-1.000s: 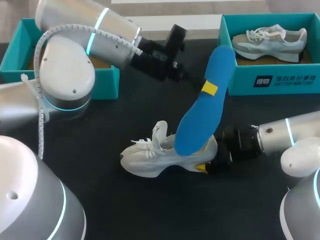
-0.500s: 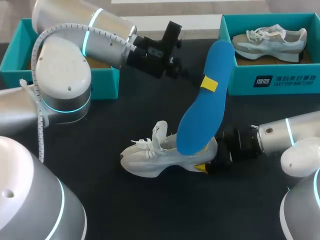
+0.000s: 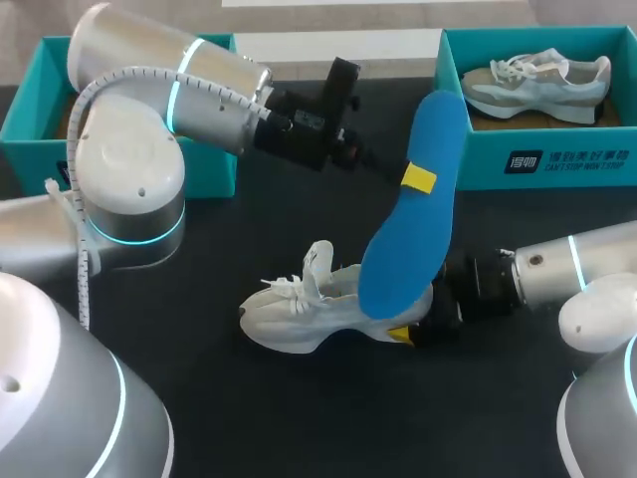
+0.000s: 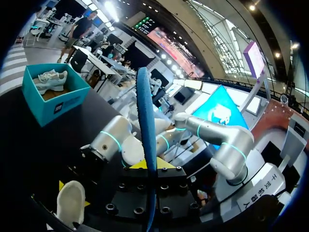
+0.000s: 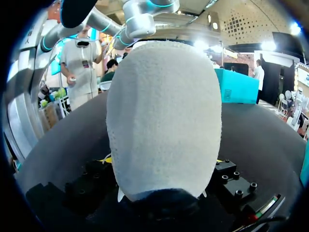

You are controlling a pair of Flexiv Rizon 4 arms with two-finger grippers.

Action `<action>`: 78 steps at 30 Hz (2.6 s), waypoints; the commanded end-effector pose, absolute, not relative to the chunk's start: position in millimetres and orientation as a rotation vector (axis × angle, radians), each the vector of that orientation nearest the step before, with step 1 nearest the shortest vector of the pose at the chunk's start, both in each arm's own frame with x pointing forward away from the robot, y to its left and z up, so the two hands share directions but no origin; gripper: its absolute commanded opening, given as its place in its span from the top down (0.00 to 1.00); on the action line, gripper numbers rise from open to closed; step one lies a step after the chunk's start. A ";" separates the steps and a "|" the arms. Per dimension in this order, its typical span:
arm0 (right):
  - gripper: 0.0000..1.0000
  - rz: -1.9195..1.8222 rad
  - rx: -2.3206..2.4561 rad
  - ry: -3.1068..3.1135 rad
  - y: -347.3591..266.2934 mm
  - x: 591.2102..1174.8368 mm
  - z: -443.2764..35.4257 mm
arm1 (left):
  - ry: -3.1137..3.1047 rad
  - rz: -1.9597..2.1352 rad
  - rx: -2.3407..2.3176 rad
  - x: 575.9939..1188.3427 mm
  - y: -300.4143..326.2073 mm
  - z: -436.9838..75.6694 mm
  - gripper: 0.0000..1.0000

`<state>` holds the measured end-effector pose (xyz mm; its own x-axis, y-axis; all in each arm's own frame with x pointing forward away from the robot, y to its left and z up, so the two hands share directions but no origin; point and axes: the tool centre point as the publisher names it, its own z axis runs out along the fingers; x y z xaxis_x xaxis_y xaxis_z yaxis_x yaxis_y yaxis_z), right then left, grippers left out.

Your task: Take the shoe out of the shoebox, open the shoe tongue, remove and reinsert the insole, then place the shoe into the shoebox

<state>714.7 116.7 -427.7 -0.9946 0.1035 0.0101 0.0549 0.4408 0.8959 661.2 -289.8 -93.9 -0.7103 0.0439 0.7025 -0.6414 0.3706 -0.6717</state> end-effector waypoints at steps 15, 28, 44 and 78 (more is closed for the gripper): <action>1.00 1.623 0.147 2.632 120.0 715.6 -430.9 | -1.830 1.487 0.387 629.5 -285.3 -65.2 1.00; 1.00 1.623 0.147 2.632 120.0 715.6 -430.9 | -1.883 1.398 0.419 606.6 -255.3 -30.2 1.00; 1.00 1.623 0.147 2.632 120.0 715.6 -430.9 | -1.865 1.428 0.473 588.6 -240.0 -21.3 1.00; 0.00 1.556 0.138 2.643 109.3 715.2 -414.1 | -1.865 1.428 0.473 588.6 -240.0 -21.3 1.00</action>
